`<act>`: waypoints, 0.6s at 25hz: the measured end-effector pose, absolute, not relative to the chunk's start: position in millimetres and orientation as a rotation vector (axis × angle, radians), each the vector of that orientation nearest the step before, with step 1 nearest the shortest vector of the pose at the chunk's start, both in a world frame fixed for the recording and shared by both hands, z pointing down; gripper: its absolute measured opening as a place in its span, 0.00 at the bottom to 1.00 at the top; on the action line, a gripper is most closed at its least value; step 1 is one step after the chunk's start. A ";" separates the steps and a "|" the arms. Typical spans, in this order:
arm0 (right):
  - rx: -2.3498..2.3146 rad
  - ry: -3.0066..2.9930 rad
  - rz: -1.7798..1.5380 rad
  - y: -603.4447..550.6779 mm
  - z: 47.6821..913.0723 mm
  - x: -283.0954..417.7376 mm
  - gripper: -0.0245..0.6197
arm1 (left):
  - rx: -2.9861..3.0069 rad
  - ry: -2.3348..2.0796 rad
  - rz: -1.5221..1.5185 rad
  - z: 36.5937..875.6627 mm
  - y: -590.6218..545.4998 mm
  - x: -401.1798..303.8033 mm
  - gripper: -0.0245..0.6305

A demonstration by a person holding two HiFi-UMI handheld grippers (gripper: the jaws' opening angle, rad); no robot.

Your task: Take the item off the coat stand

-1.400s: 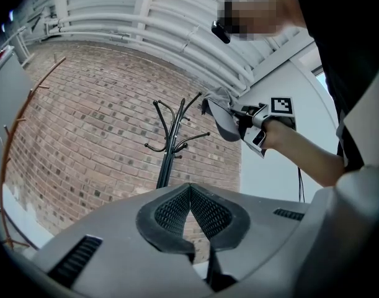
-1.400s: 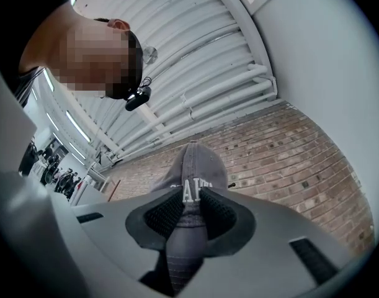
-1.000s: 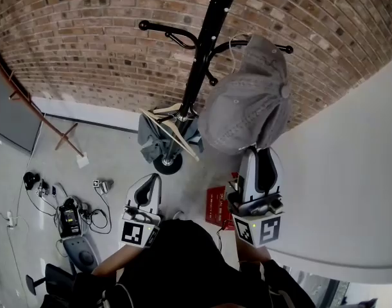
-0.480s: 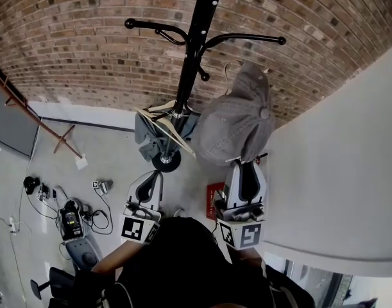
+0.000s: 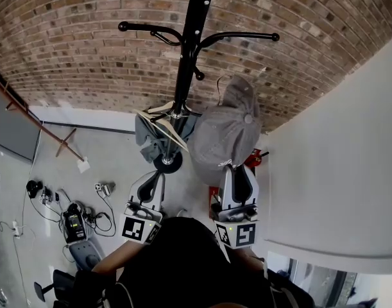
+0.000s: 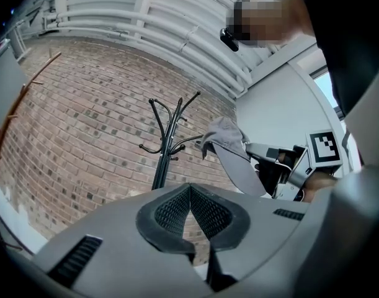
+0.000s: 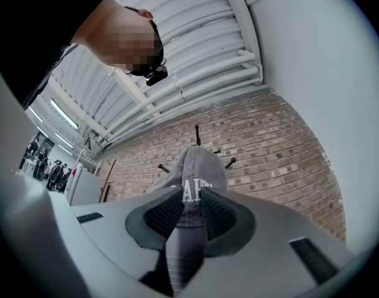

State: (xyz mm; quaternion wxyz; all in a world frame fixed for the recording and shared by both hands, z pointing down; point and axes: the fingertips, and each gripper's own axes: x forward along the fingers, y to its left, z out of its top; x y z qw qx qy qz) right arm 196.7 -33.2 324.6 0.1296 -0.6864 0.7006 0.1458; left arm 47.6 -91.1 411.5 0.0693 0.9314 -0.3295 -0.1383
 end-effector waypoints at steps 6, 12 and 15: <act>-2.021 2.041 0.363 -28.3 343.7 196.6 0.18 | 2.816 -1.022 -0.456 400.3 -86.8 50.4 0.07; -2.061 2.061 0.354 -31.0 350.3 198.1 0.18 | 2.809 -1.015 -0.446 403.8 -82.0 54.6 0.07; -2.075 2.051 0.346 -31.5 349.9 201.1 0.18 | 2.807 -1.012 -0.430 406.5 -81.1 58.2 0.07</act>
